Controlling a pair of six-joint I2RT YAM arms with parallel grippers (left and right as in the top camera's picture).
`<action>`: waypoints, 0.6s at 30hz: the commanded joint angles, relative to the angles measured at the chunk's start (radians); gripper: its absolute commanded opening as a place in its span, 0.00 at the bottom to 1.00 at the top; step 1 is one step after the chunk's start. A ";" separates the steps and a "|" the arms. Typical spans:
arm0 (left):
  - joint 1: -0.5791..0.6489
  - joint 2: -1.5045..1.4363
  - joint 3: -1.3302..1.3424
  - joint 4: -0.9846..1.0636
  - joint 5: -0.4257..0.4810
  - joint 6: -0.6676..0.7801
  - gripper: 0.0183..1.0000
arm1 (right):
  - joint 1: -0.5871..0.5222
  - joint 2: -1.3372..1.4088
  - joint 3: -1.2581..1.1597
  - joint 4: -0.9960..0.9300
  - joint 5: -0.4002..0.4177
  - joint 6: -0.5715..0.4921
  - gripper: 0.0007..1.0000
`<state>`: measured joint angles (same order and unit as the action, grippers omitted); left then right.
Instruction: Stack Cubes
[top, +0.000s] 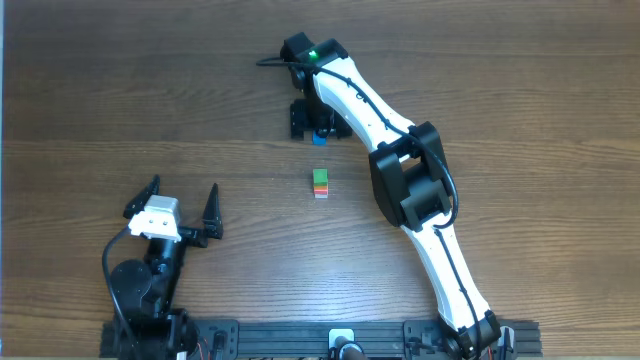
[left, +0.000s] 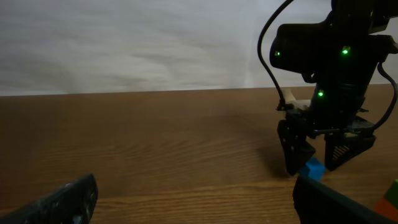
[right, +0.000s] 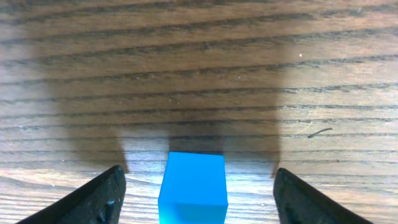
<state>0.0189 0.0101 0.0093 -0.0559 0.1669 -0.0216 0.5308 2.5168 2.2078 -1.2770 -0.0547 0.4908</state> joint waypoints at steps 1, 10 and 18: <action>-0.004 -0.007 -0.003 -0.005 -0.003 0.014 1.00 | 0.001 0.008 -0.013 0.004 -0.008 0.002 0.71; -0.004 -0.007 -0.003 -0.005 -0.003 0.014 1.00 | 0.001 0.008 -0.019 0.010 -0.009 0.003 0.57; -0.004 -0.007 -0.003 -0.004 -0.003 0.014 1.00 | 0.001 0.008 -0.019 0.010 -0.009 0.003 0.49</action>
<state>0.0189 0.0101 0.0093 -0.0559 0.1669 -0.0216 0.5308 2.5168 2.1960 -1.2697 -0.0544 0.4946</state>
